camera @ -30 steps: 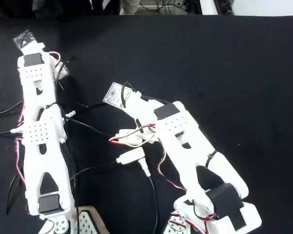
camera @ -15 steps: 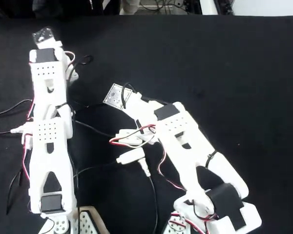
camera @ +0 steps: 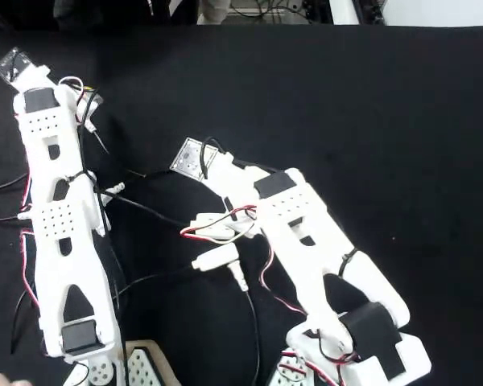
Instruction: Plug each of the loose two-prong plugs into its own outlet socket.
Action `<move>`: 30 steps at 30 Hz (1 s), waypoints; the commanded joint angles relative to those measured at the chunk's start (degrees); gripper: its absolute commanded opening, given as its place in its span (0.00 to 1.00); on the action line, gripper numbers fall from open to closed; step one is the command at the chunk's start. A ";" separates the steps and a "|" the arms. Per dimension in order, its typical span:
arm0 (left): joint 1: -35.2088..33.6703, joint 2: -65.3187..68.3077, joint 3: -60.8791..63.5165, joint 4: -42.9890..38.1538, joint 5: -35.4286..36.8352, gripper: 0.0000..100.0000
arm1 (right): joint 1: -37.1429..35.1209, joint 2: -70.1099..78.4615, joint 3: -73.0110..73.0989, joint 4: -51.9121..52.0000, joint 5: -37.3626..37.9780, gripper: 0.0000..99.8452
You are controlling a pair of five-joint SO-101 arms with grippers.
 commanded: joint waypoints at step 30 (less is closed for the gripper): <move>9.54 -1.23 -6.81 10.64 -15.74 0.03 | 1.05 -2.07 2.59 -4.31 0.53 0.01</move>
